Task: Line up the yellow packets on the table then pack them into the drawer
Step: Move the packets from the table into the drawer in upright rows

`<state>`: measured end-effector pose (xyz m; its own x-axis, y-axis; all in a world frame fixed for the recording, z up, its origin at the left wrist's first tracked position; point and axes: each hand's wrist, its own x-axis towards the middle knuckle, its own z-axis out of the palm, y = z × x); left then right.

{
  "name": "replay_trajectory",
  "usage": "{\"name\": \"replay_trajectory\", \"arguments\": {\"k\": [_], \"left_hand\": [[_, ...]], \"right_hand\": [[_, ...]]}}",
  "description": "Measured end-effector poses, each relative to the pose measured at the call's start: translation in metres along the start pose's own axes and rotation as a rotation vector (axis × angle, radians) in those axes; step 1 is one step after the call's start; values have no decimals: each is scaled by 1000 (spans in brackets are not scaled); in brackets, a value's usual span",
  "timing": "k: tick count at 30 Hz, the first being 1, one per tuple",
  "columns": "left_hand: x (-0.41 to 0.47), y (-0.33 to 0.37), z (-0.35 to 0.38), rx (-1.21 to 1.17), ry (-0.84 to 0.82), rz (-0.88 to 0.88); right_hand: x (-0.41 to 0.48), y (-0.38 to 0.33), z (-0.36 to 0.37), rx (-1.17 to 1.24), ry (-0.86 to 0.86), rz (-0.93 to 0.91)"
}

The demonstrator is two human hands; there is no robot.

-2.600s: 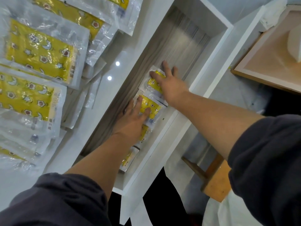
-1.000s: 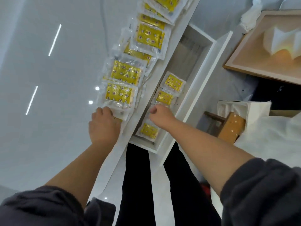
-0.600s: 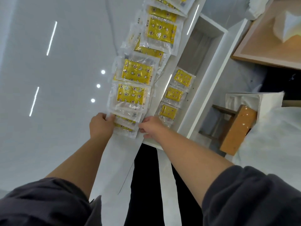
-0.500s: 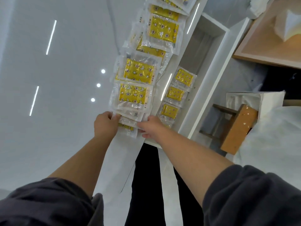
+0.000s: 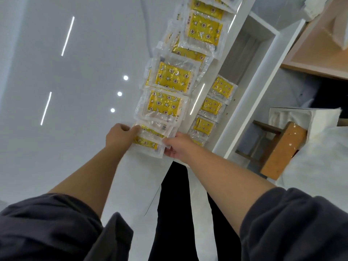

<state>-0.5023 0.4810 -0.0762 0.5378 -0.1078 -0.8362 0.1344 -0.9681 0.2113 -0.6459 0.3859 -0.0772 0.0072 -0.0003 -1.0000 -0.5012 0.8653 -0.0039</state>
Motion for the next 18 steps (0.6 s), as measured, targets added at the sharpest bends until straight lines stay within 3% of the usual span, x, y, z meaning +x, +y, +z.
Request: {"name": "replay_trajectory", "arguments": {"k": [3, 6, 12, 16, 18], "left_hand": [[-7, -5, -9, -223, -275, -94], [-17, -13, -14, -146, -338, -93], [-42, -3, -26, 291, -474, 287], [-53, 28, -22, 309, -537, 435], [-58, 44, -14, 255, -520, 438]], "right_hand": [[-10, 8, -8, -70, -109, 77], [-19, 15, -21, -184, -145, 103], [-30, 13, -50, -580, -108, -107], [-35, 3, -59, -610, -337, -136], [-36, -4, -61, -610, -338, -182]]}}
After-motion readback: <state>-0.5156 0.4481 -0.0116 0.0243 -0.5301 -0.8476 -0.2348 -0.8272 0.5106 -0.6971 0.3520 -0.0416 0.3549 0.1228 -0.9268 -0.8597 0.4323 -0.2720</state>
